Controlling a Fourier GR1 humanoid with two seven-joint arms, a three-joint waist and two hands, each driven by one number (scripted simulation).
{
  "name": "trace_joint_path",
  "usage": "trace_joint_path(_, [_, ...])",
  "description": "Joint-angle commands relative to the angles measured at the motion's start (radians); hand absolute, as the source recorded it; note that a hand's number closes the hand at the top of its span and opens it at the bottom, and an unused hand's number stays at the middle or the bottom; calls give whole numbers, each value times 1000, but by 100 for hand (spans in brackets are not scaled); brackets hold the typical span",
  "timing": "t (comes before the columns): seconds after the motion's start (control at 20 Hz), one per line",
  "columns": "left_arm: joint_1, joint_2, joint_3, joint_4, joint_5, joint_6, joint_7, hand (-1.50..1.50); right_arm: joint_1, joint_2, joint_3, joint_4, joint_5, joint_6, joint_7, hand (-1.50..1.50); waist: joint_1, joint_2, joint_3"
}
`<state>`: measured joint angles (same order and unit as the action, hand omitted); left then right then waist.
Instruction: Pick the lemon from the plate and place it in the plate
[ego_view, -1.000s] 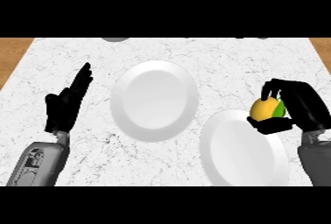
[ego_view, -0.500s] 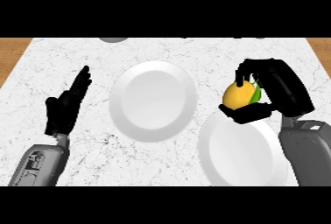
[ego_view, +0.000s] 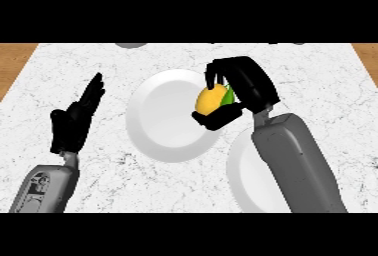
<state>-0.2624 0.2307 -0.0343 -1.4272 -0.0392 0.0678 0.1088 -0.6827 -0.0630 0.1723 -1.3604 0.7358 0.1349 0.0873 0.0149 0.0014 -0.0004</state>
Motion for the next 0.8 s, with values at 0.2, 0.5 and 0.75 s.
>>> trace_joint_path(0.2, [-12,-24,5,59,-8,-12,-44,0,-168,62,222,323,24,-214,90,150,17,6,-1])
trace_joint_path(0.5, [-34,-37,-8,74,-17,-24,-33,0,-203,63,350,537,-95,-354,152,150,40,13,0])
trace_joint_path(0.75, [-3,-46,-14,43,-36,-9,-59,0,-246,63,380,629,-290,-335,158,-150,46,11,0])
